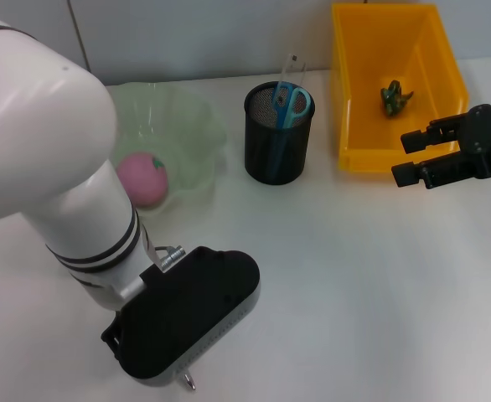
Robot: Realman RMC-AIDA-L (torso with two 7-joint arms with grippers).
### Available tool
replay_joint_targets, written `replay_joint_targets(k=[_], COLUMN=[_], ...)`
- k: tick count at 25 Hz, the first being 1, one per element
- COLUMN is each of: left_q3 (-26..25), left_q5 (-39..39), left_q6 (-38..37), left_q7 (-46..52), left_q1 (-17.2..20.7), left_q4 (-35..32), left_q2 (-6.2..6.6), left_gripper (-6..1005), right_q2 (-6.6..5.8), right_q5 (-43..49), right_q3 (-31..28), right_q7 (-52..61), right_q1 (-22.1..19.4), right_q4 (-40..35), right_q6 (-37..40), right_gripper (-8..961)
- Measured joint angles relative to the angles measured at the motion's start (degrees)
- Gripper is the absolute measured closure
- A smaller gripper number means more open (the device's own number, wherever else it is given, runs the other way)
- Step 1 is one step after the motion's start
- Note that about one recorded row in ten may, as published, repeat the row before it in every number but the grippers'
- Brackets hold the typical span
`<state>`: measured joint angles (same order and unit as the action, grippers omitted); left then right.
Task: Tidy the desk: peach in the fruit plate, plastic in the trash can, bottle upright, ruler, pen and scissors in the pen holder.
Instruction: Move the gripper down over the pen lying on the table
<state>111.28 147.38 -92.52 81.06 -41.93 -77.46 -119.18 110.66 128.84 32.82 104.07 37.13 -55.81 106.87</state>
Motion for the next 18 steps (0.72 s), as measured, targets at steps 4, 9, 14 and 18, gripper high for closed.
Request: replay_joint_targets(k=[4,9,14,18], left_q3=[0.2,0.3,-0.1,-0.2], left_q5=[0.1,1.7,2.8,2.8], left_q6=[0.2,0.3,0.3,0.5], left_q7=[-0.2,-0.2,-0.8,-1.8], left_q1=[-0.4,-0.6,-0.7,-0.4], left_q4=[0.6,1.3,1.8,1.9], left_q2=[0.0,0.0,0.0,0.0], left_gripper=[353,372,391,406], right_q2=[0.01,-0.11,-0.09,-0.07], right_q5=[0.0,0.0,0.0,0.0], right_q3=[0.0,0.4,0.6,0.6], right_q7=[0.1,0.3,0.6,1.0], right_q1=[0.3,0.5,0.2,0.3], right_q4=[0.0,0.2,0.0,-0.1], right_q6=[-0.1,-0.4,-0.5,-0.5], right_gripper=[196,196,196,196])
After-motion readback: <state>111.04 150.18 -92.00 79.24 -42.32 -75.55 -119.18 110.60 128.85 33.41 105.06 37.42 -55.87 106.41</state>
